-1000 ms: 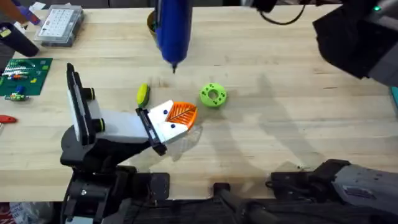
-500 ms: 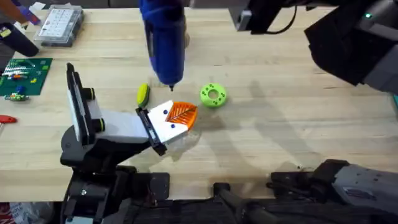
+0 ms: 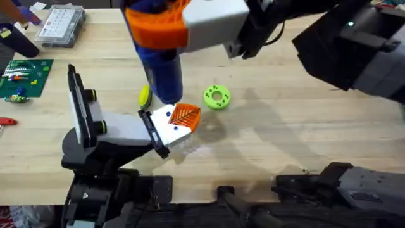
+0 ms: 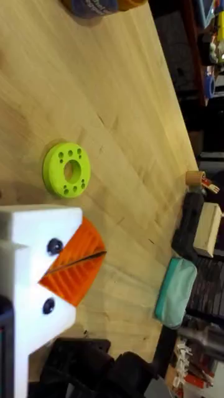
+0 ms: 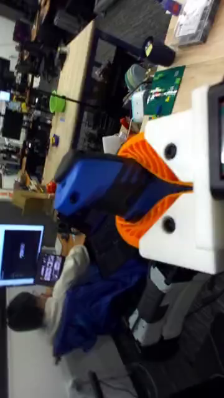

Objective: Pick up the gripper from the table and insert it into the empty holder that is missing its gripper. Then pick up a screw, insert it into the mounting hole, and use the screwdriver to tighten it. Finally, clean up the table by picking up the vegetable and placing it into the bucket.

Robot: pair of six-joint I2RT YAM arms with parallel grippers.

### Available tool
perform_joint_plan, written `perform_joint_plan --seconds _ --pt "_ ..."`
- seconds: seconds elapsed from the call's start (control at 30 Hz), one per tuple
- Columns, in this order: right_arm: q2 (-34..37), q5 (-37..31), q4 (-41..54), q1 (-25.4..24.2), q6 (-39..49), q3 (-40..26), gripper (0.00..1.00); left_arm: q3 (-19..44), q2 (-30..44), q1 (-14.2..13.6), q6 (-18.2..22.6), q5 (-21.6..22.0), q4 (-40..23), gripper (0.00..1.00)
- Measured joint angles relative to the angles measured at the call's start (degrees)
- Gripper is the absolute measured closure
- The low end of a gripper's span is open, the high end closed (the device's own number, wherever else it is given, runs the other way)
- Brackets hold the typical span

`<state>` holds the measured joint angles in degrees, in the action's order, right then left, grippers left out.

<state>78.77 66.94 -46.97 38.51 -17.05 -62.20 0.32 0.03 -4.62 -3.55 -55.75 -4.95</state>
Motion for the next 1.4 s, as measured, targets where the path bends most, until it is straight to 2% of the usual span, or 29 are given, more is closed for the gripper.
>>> perform_joint_plan --seconds 0.33,0.83,1.4 --pt "3.82 1.36 0.22 2.27 3.69 0.81 0.982 0.0 0.0 0.0 0.0 0.0 0.0 0.997" --pt "3.8 1.48 0.09 3.21 11.27 4.16 0.982 0.0 0.0 0.0 0.01 0.0 0.0 0.997" --pt "4.57 -0.66 -0.19 3.32 13.82 4.88 0.982 0.0 0.0 0.0 0.0 0.0 0.0 0.997"
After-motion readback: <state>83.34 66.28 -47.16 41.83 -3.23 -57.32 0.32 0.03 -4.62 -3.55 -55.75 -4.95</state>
